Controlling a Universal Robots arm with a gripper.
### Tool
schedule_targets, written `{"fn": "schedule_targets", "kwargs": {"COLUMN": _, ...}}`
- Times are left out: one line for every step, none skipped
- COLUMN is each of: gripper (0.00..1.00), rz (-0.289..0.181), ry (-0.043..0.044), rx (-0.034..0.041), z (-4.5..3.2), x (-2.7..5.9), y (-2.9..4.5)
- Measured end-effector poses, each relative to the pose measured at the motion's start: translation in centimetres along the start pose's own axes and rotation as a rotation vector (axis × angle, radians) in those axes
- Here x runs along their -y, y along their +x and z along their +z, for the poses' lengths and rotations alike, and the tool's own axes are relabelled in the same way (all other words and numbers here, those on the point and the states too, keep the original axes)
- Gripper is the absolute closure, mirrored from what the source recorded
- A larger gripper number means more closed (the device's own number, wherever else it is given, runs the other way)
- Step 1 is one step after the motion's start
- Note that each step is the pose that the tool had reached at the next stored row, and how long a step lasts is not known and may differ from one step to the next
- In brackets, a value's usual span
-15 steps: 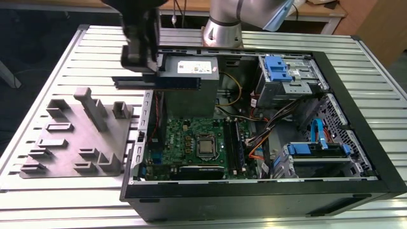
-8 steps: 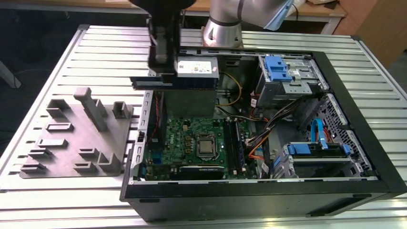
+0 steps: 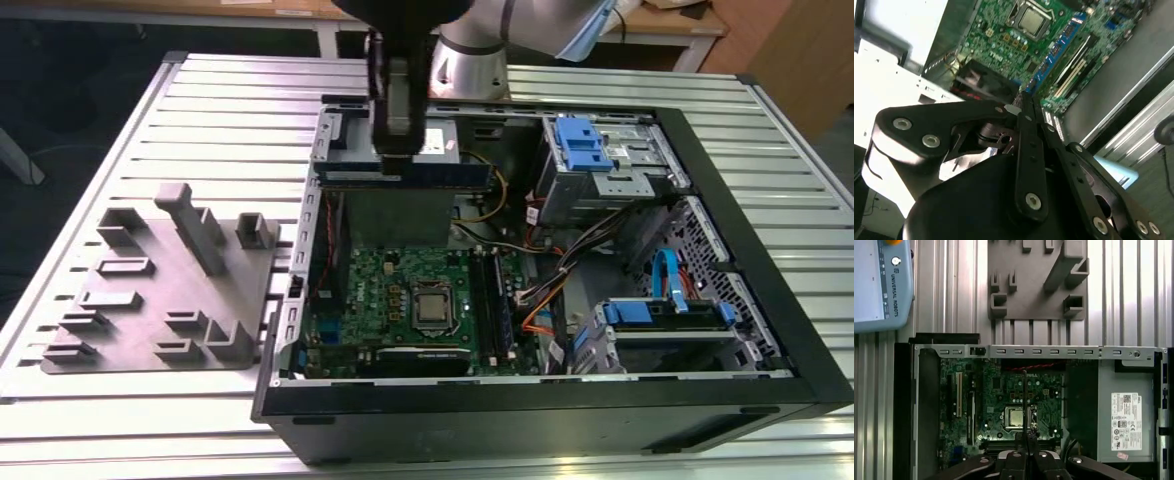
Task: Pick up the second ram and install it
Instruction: 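Pick up the second ram and move it above second insertion slot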
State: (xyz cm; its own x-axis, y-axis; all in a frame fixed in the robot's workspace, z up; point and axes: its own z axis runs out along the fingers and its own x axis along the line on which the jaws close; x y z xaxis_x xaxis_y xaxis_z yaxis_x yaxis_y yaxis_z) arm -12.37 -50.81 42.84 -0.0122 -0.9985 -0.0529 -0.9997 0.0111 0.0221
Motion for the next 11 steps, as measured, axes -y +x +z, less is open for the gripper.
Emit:
{"fn": "schedule_targets", "kwargs": {"gripper": 0.92, "rz": 0.000, "ry": 0.0000, "rx": 0.0000, "z": 0.00, "x": 0.33, "y": 0.00}}
{"fn": "schedule_targets", "kwargs": {"gripper": 0.92, "rz": 0.000, "ry": 0.0000, "rx": 0.0001, "z": 0.00, "x": 0.67, "y": -0.01}}
{"fn": "schedule_targets", "kwargs": {"gripper": 0.92, "rz": 0.000, "ry": 0.0000, "rx": 0.0001, "z": -0.01, "x": 1.01, "y": -0.01}}
{"fn": "schedule_targets", "kwargs": {"gripper": 0.92, "rz": 0.000, "ry": 0.0000, "rx": 0.0003, "z": -0.01, "x": 1.30, "y": -0.02}}
{"fn": "schedule_targets", "kwargs": {"gripper": 0.92, "rz": 0.000, "ry": 0.0000, "rx": 0.0006, "z": -0.01, "x": 1.59, "y": -0.02}}
{"fn": "schedule_targets", "kwargs": {"gripper": 0.92, "rz": 0.000, "ry": 0.0000, "rx": 0.0009, "z": -0.01, "x": 1.87, "y": -0.02}}
{"fn": "schedule_targets", "kwargs": {"gripper": 0.92, "rz": 0.000, "ry": 0.0000, "rx": 0.0011, "z": -0.02, "x": 2.14, "y": -0.03}}
{"fn": "schedule_targets", "kwargs": {"gripper": 0.92, "rz": 0.000, "ry": 0.0000, "rx": 0.0014, "z": -0.02, "x": 2.43, "y": -0.03}}
{"fn": "schedule_targets", "kwargs": {"gripper": 0.92, "rz": 0.000, "ry": 0.0000, "rx": 0.0018, "z": -0.02, "x": 2.75, "y": -0.03}}
{"fn": "schedule_targets", "kwargs": {"gripper": 0.92, "rz": 0.000, "ry": 0.0000, "rx": 0.0027, "z": -0.02, "x": 3.04, "y": -0.04}}
{"fn": "schedule_targets", "kwargs": {"gripper": 0.92, "rz": 0.000, "ry": 0.0000, "rx": 0.0036, "z": -0.01, "x": 3.30, "y": -0.04}}
